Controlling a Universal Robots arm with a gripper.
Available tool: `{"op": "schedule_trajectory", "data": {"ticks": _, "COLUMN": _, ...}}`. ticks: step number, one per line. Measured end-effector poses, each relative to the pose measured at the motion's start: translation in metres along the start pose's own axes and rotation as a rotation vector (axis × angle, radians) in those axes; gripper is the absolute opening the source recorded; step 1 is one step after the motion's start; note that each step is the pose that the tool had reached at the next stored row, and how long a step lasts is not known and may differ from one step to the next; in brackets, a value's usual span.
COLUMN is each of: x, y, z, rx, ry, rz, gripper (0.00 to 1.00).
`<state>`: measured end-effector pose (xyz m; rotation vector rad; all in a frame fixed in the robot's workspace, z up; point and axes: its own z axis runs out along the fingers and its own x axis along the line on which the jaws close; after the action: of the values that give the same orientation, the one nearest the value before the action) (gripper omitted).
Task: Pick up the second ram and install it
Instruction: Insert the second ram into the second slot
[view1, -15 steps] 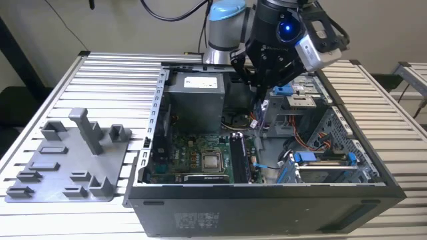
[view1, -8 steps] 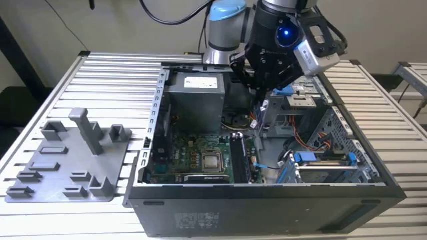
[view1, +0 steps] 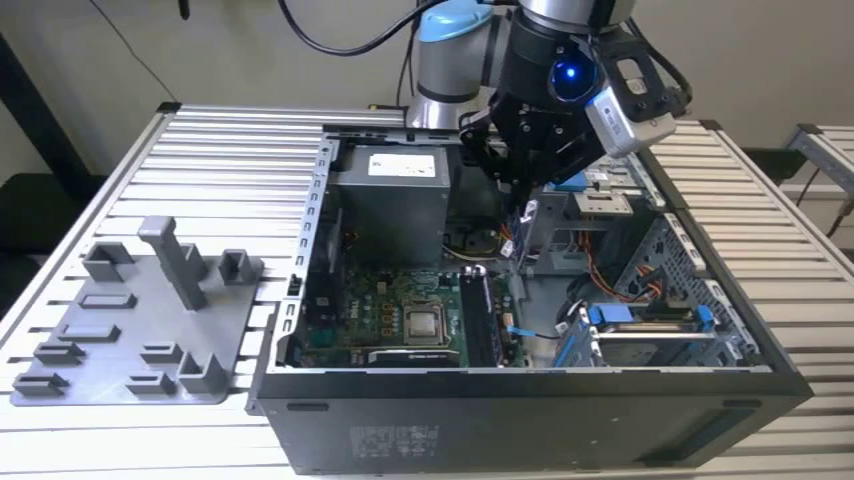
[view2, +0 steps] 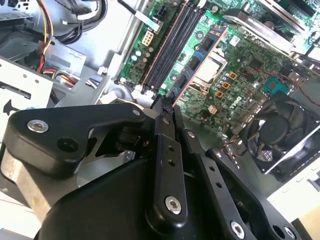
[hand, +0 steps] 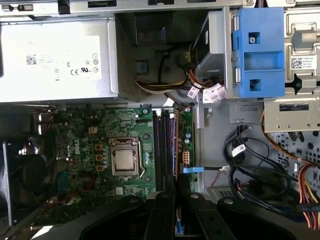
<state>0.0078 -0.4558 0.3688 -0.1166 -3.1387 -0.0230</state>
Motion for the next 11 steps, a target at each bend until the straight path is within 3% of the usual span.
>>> {"op": "schedule_trajectory", "data": {"ticks": 11, "x": 0.0, "y": 0.0001, "z": 0.0008, "rx": 0.0004, "ry": -0.0002, "rz": 0.0, "gripper": 0.14}}
